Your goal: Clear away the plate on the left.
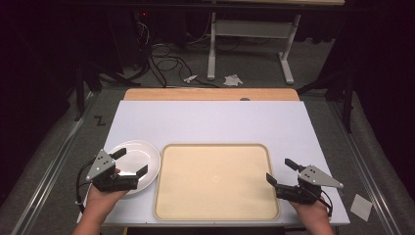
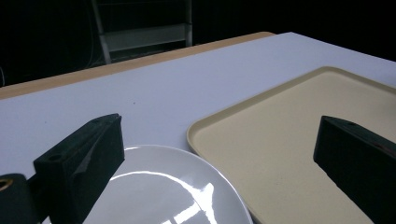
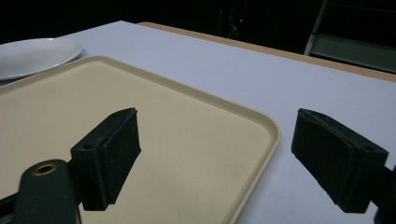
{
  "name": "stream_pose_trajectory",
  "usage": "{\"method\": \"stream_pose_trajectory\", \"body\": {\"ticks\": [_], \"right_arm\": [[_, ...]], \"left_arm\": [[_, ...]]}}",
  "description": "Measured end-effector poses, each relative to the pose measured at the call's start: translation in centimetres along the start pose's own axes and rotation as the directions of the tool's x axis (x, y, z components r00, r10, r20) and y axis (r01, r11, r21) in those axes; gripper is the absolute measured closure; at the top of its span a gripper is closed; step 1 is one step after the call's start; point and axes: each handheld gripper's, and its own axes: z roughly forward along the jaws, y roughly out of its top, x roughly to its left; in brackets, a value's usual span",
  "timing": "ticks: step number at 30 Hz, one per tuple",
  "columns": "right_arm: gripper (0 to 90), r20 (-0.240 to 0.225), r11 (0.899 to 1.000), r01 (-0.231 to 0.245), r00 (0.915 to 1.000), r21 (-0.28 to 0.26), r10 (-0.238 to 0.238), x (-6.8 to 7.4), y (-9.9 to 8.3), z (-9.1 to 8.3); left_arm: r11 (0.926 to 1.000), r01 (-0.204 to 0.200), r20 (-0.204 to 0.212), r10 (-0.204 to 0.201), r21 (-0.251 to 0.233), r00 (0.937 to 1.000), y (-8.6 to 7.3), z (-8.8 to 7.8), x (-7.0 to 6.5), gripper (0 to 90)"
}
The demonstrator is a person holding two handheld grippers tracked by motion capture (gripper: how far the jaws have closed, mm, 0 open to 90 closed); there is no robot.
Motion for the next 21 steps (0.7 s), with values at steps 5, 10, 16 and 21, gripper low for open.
{"method": "stream_pose_trajectory", "body": {"ticks": [5, 10, 16, 21], "right_arm": [[16.5, 0.000, 1.000, 0.005, 1.0000, -0.002, -0.005, 0.0, 0.0, 0.0], [16.5, 0.001, 1.000, 0.005, 1.0000, -0.002, -0.005, 0.0, 0.0, 0.0], [16.5, 0.002, 1.000, 0.006, 1.0000, -0.003, -0.006, 0.0, 0.0, -0.1], [16.5, 0.002, 1.000, 0.009, 1.0000, -0.002, -0.009, 0.0, 0.0, 0.0]], "left_arm": [[1.0000, -0.007, -0.011, 0.007, -0.006, 0.9999, -0.1, -0.5, 0.4, 2.9], [0.9998, -0.016, -0.013, 0.016, 0.009, 0.9998, -0.4, -0.8, 0.6, 4.0], [0.9985, -0.042, 0.025, 0.041, 0.035, 0.9988, -0.9, -1.2, 0.6, 8.4], [0.9791, -0.136, 0.027, 0.133, 0.151, 0.9907, -1.2, -1.4, 0.2, 8.2]]}}
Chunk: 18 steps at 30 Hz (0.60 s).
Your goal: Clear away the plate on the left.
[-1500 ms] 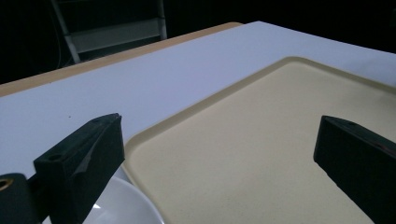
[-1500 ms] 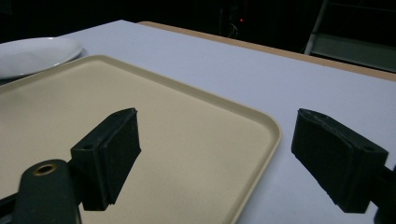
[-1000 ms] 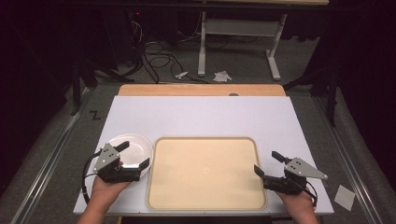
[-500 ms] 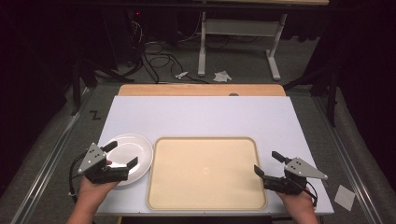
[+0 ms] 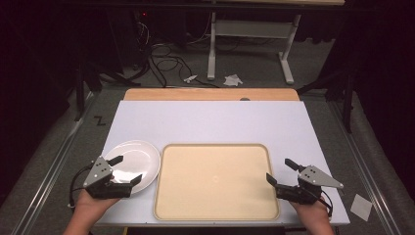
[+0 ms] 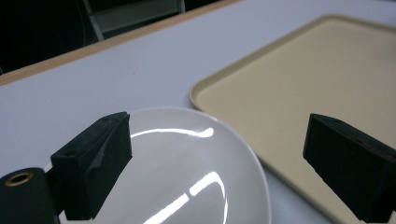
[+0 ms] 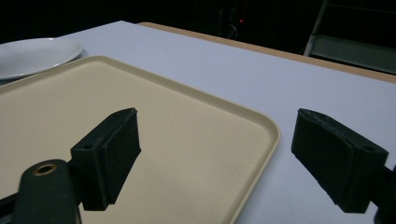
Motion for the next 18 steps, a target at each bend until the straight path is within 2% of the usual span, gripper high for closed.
{"method": "stream_pose_trajectory", "body": {"ticks": [2, 6, 7, 8, 12, 13, 14, 17, 18], "right_arm": [[16.5, 0.001, 1.000, 0.000, 1.0000, 0.001, 0.000, 0.0, 0.0, 0.0], [16.5, 0.001, 1.000, -0.005, 1.0000, 0.005, 0.005, 0.1, 0.0, 0.0], [16.5, 0.001, 1.000, -0.009, 1.0000, 0.008, 0.009, 0.2, 0.0, 0.0], [16.5, 0.001, 1.000, -0.007, 1.0000, 0.008, 0.007, 0.2, 0.0, 0.0], [16.5, 0.001, 1.000, -0.004, 1.0000, 0.006, 0.004, 0.2, 0.0, 0.0], [16.5, 0.001, 1.000, -0.005, 1.0000, 0.006, 0.005, 0.2, 0.0, 0.0], [16.5, 0.001, 1.000, -0.001, 1.0000, 0.003, 0.001, 0.2, 0.0, 0.0], [16.5, 0.002, 1.000, -0.002, 1.0000, 0.005, 0.002, 0.1, 0.0, 0.0], [16.5, 0.001, 1.000, -0.004, 1.0000, 0.005, 0.004, 0.1, 0.0, 0.0]], "left_arm": [[0.9977, -0.052, -0.010, 0.053, 0.044, 0.9986, -0.2, 0.0, -0.4, 6.6], [0.9837, -0.140, -0.013, 0.142, 0.112, 0.9897, -0.4, 0.1, -1.3, 5.7], [0.9758, -0.172, -0.012, 0.175, 0.135, 0.9844, -0.4, 0.2, -1.7, 5.7], [0.9646, -0.211, -0.014, 0.215, 0.159, 0.9764, -0.4, 0.2, -2.1, 5.7], [0.9265, -0.294, -0.003, 0.304, 0.234, 0.9528, -0.7, 0.6, -2.9, 6.2], [0.9104, -0.320, 0.001, 0.332, 0.262, 0.9434, -0.8, 0.8, -3.2, 6.8], [0.8999, -0.337, 0.007, 0.348, 0.277, 0.9373, -0.9, 0.9, -3.3, 7.9], [0.8744, -0.372, 0.024, 0.384, 0.311, 0.9229, -1.0, 1.1, -3.6, 12.1], [0.8689, -0.379, 0.031, 0.390, 0.319, 0.9204, -1.1, 1.2, -3.7, 13.5]]}}
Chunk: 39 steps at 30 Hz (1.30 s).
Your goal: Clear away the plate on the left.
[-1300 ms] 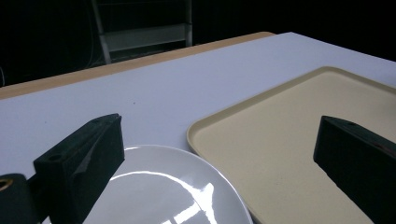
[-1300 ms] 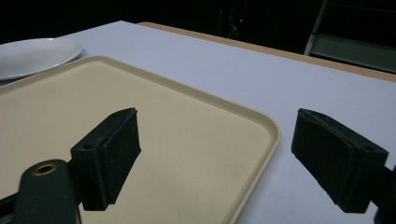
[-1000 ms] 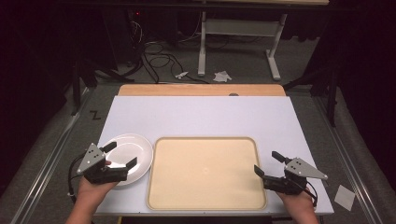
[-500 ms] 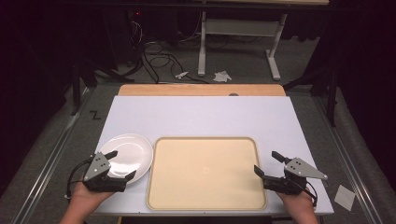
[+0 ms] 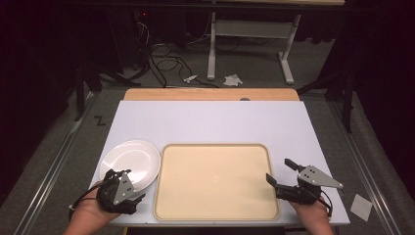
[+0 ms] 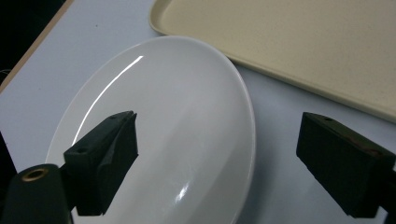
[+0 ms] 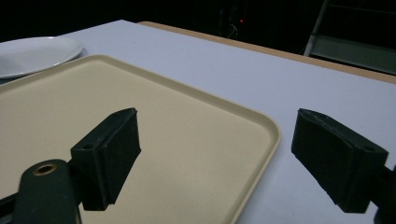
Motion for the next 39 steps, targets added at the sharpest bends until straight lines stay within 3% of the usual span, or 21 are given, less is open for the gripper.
{"method": "stream_pose_trajectory", "body": {"ticks": [3, 7, 12, 17, 20, 24, 27, 29, 32, 39], "right_arm": [[16.5, -0.002, 1.000, 0.004, 1.0000, -0.001, -0.004, 0.0, 0.0, 0.0], [16.5, -0.003, 1.000, 0.003, 1.0000, 0.000, -0.003, 0.0, 0.0, 0.1], [16.5, -0.003, 1.000, 0.005, 1.0000, -0.001, -0.005, 0.0, 0.0, 0.0], [16.5, -0.003, 1.000, 0.003, 1.0000, -0.001, -0.003, 0.0, 0.0, 0.0], [16.5, -0.005, 1.000, 0.007, 1.0000, -0.004, -0.007, 0.0, 0.0, 0.0], [16.5, -0.005, 1.000, 0.006, 1.0000, -0.002, -0.006, 0.1, 0.0, 0.0], [16.5, -0.005, 1.000, 0.010, 0.9999, 0.000, -0.010, 0.1, 0.0, 0.1], [16.5, -0.006, 1.000, 0.007, 1.0000, 0.003, -0.007, 0.1, 0.0, 0.1], [16.5, -0.007, 1.000, 0.008, 0.9999, 0.003, -0.008, 0.0, 0.0, 0.2], [16.5, -0.008, 1.000, 0.003, 1.0000, 0.002, -0.003, 0.1, 0.0, 0.1]], "left_arm": [[0.9998, -0.014, 0.001, 0.014, 0.013, 0.9999, 0.1, 0.1, -0.2, 18.1], [0.9960, -0.071, -0.012, 0.072, 0.053, 0.9973, 0.1, 0.4, -0.6, 27.0], [0.9836, -0.144, -0.042, 0.150, 0.108, 0.9878, 0.1, 0.8, -1.1, 34.1], [0.9742, -0.165, -0.056, 0.175, 0.155, 0.9830, 0.0, 1.3, -1.3, 38.1], [0.9587, -0.220, -0.066, 0.235, 0.180, 0.9698, 0.3, 1.4, -1.7, 41.5], [0.9494, -0.249, -0.076, 0.267, 0.192, 0.9606, 0.5, 1.8, -2.2, 44.6], [0.9511, -0.240, -0.080, 0.260, 0.194, 0.9624, 0.5, 1.9, -2.1, 46.4], [0.9470, -0.245, -0.088, 0.268, 0.207, 0.9594, 0.5, 2.0, -2.0, 50.2], [0.9478, -0.237, -0.083, 0.259, 0.213, 0.9622, 0.5, 2.1, -2.0, 53.5], [0.9583, -0.187, -0.055, 0.203, 0.216, 0.9776, 0.6, 2.1, -1.6, 58.3]]}}
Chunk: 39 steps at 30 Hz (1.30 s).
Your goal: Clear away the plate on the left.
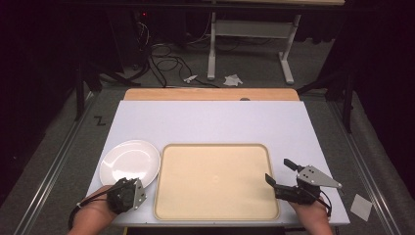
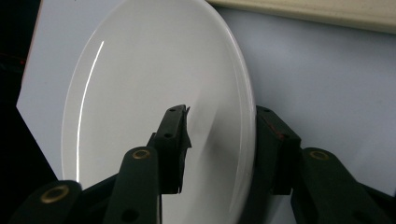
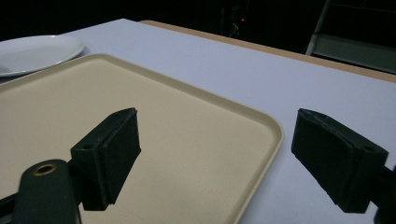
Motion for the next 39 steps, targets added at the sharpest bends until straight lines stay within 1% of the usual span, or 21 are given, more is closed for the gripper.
{"method": "stream_pose_trajectory", "body": {"ticks": [2, 6, 8, 9, 10, 11, 12, 13, 18, 21, 25, 26, 27, 28, 29, 30, 32, 33, 34, 35, 39], "right_arm": [[16.5, 0.000, 1.000, 0.001, 1.0000, 0.000, -0.001, 0.0, 0.0, 0.0], [16.5, -0.001, 1.000, 0.000, 1.0000, 0.001, 0.000, 0.0, 0.0, 0.0], [16.5, -0.001, 1.000, 0.005, 1.0000, -0.001, -0.005, 0.0, 0.0, 0.0], [16.5, -0.001, 1.000, 0.004, 1.0000, -0.001, -0.004, 0.0, 0.0, 0.0], [16.5, -0.001, 1.000, 0.001, 1.0000, 0.000, -0.001, 0.0, 0.0, 0.0], [16.5, 0.000, 1.000, 0.000, 1.0000, 0.000, 0.000, 0.0, 0.0, 0.0], [16.5, 0.000, 1.000, 0.003, 1.0000, -0.001, -0.003, 0.0, 0.0, 0.0], [16.5, -0.001, 1.000, 0.005, 1.0000, -0.001, -0.005, 0.0, 0.0, 0.0], [16.5, 0.002, 1.000, 0.003, 1.0000, 0.002, -0.003, 0.0, 0.0, 0.0], [16.5, 0.003, 1.000, -0.002, 1.0000, 0.002, 0.002, 0.0, 0.0, 0.0], [16.5, 0.002, 1.000, 0.003, 1.0000, -0.002, -0.003, 0.0, 0.0, 0.0], [16.5, 0.003, 1.000, 0.003, 1.0000, -0.002, -0.003, 0.0, 0.0, -0.1], [16.5, 0.003, 1.000, 0.001, 1.0000, -0.002, -0.001, 0.0, 0.0, -0.1], [16.5, 0.003, 1.000, 0.001, 1.0000, -0.003, -0.001, -0.1, 0.0, -0.1], [16.5, 0.003, 1.000, -0.002, 1.0000, -0.003, 0.002, -0.1, 0.0, -0.1], [16.5, 0.002, 1.000, 0.000, 1.0000, -0.004, 0.000, -0.1, 0.0, -0.1], [16.5, 0.002, 1.000, 0.001, 1.0000, -0.005, -0.001, -0.1, 0.1, -0.1], [16.5, 0.001, 1.000, 0.005, 1.0000, -0.004, -0.004, -0.1, 0.1, -0.1], [16.5, 0.001, 1.000, 0.004, 1.0000, -0.003, -0.004, -0.1, 0.1, -0.1], [16.5, 0.001, 1.000, 0.005, 1.0000, -0.003, -0.005, -0.1, 0.1, -0.1], [16.5, 0.002, 1.000, 0.002, 1.0000, -0.003, -0.002, 0.0, 0.1, -0.1]], "left_arm": [[1.0000, 0.006, 0.006, -0.006, 0.002, 1.0000, 0.0, 0.0, 0.0, 59.8], [0.9998, -0.016, -0.009, 0.016, 0.009, 0.9998, 0.1, 0.1, -0.2, 59.7], [1.0000, -0.005, -0.005, 0.005, 0.007, 1.0000, 0.1, 0.1, -0.1, 59.7], [0.9999, 0.013, 0.003, -0.013, 0.003, 0.9999, 0.0, 0.1, -0.1, 60.3], [0.9997, 0.023, 0.015, -0.023, 0.001, 0.9996, 0.0, 0.1, 0.0, 62.4], [0.9998, 0.021, 0.026, -0.021, 0.007, 0.9994, 0.0, 0.0, 0.0, 65.0], [0.9996, 0.026, 0.035, -0.026, 0.000, 0.9990, -0.1, 0.1, -0.1, 68.5], [0.9998, 0.020, 0.035, -0.020, 0.002, 0.9992, 0.0, 0.1, -0.2, 72.4], [0.9998, 0.017, 0.034, -0.018, 0.008, 0.9993, 0.1, 0.1, -0.3, 73.5], [0.9996, -0.018, 0.011, 0.017, 0.021, 0.9998, 0.3, 0.1, -0.5, 75.3], [0.9972, -0.060, -0.010, 0.061, 0.044, 0.9981, 0.6, 0.1, -0.7, 77.5], [0.9994, -0.031, -0.028, 0.031, 0.015, 0.9991, 0.5, 0.3, -1.0, 78.2], [0.9999, -0.016, -0.041, 0.016, 0.002, 0.9990, 0.4, 0.4, -1.1, 79.0], [0.9995, -0.030, -0.056, 0.030, 0.013, 0.9980, 0.4, 0.3, -0.9, 79.8], [0.9940, -0.086, -0.064, 0.090, 0.068, 0.9939, 0.5, -0.3, -0.5, 80.5], [0.9955, -0.078, -0.086, 0.082, 0.055, 0.9929, 0.5, -0.3, -0.6, 81.4], [0.9935, -0.094, -0.113, 0.101, 0.066, 0.9885, 0.7, -0.8, -0.3, 83.2], [0.9951, -0.084, -0.128, 0.090, 0.052, 0.9877, 0.7, -0.9, -0.4, 83.8], [0.9947, -0.089, -0.144, 0.095, 0.053, 0.9850, 0.7, -1.0, -0.3, 84.4], [0.9938, -0.098, -0.146, 0.104, 0.053, 0.9839, 0.7, -1.2, -0.2, 85.0], [0.9948, -0.094, -0.175, 0.099, 0.041, 0.9795, 0.7, -1.6, -0.1, 86.5]]}}
